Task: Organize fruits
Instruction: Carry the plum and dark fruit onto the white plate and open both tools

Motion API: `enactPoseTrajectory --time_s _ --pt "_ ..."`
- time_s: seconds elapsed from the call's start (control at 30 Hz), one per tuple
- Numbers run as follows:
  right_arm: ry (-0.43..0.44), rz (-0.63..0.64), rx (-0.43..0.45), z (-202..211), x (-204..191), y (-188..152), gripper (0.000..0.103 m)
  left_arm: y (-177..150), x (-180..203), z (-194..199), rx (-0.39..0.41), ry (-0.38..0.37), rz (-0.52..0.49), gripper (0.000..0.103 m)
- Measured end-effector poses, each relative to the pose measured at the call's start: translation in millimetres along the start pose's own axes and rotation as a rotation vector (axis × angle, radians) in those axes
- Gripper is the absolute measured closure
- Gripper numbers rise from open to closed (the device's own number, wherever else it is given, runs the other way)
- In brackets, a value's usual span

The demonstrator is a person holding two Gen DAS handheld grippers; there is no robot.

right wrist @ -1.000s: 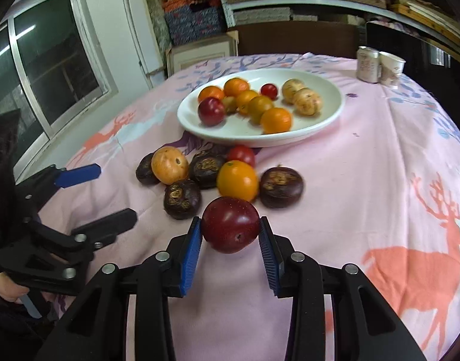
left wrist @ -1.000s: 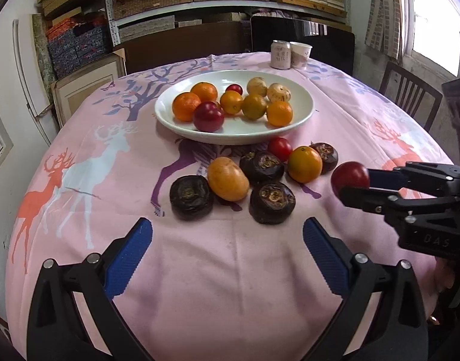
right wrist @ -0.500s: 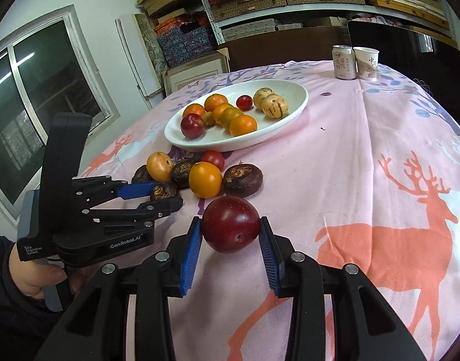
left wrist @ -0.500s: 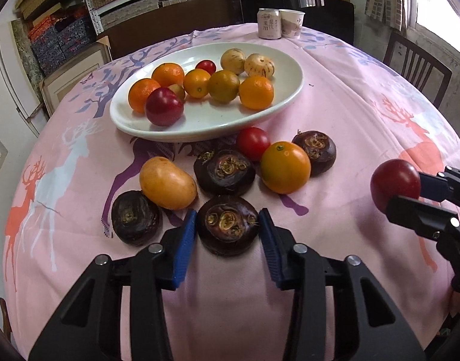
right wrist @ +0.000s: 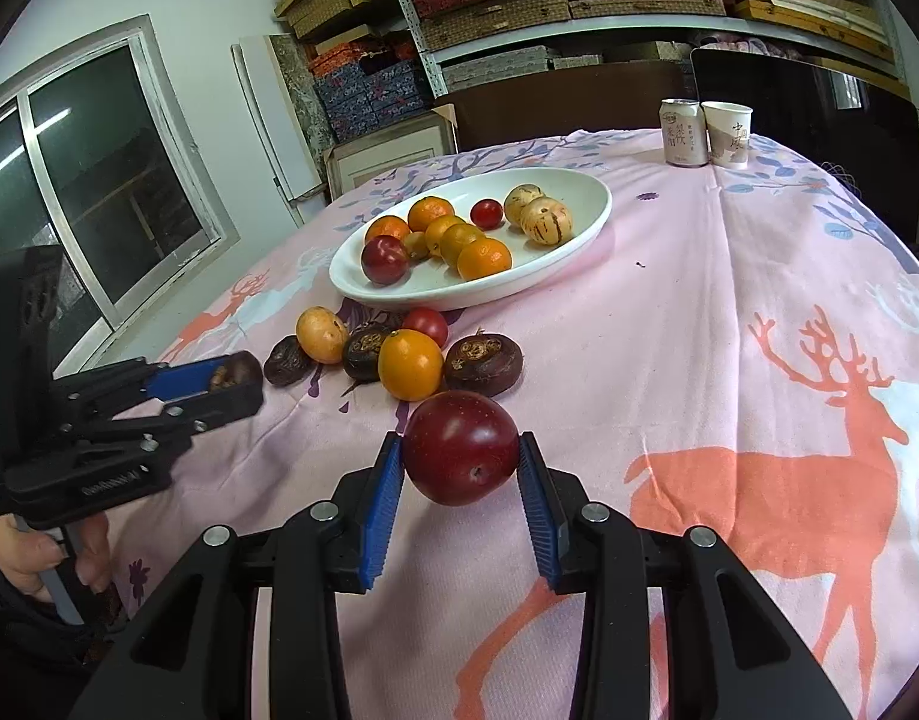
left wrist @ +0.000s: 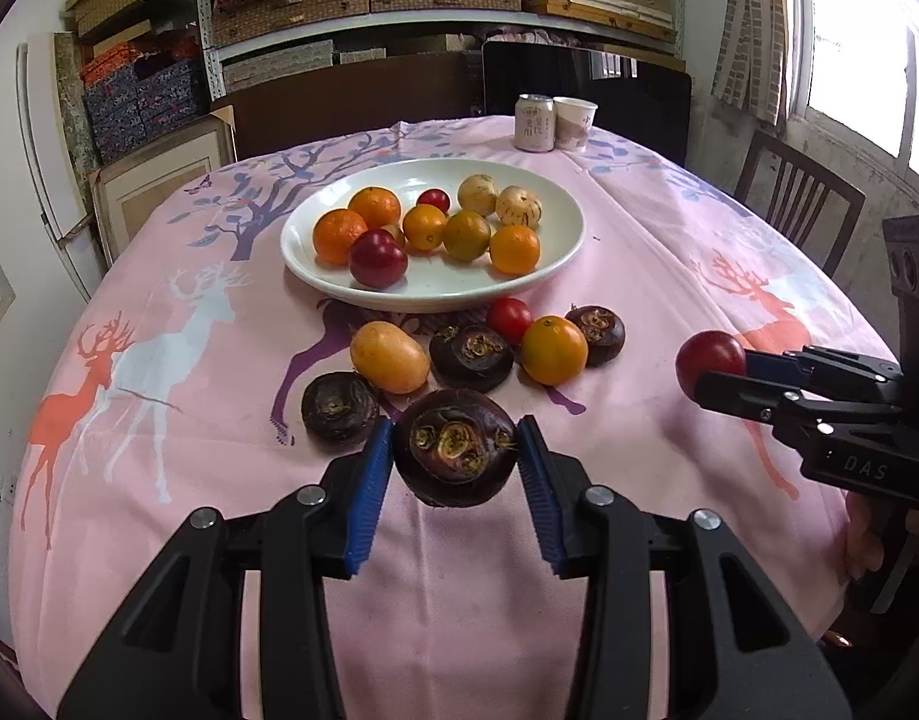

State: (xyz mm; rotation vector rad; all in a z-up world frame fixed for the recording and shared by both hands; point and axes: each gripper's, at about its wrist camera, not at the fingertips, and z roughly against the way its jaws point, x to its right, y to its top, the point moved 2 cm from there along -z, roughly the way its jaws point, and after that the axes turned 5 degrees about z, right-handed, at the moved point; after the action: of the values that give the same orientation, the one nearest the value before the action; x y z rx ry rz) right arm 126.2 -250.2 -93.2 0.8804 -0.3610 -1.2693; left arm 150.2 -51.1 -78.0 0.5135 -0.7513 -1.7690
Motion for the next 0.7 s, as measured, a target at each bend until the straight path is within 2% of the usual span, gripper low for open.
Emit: enactPoseTrajectory --time_s 0.1,0.2,0.37,0.47,0.57,0.7 --pt "-0.012 -0.003 -0.007 5 -1 7 0.064 5 -7 10 0.033 -0.004 0.014 0.062" --pt "-0.013 0.018 0.027 21 -6 30 0.064 19 -13 19 0.064 -0.004 0.01 0.062" --pt "-0.034 0.065 0.086 38 -9 96 0.064 65 -22 26 0.126 -0.001 -0.008 0.062" --pt "-0.045 0.084 0.107 32 -7 137 0.064 97 -28 15 0.134 0.003 -0.006 0.062" --pt "-0.051 0.097 0.096 11 -4 171 0.064 124 -40 -13 0.108 0.01 0.031 0.062" --pt "-0.053 0.104 0.06 -31 1 196 0.064 150 -45 -55 0.066 0.017 0.048 0.062"
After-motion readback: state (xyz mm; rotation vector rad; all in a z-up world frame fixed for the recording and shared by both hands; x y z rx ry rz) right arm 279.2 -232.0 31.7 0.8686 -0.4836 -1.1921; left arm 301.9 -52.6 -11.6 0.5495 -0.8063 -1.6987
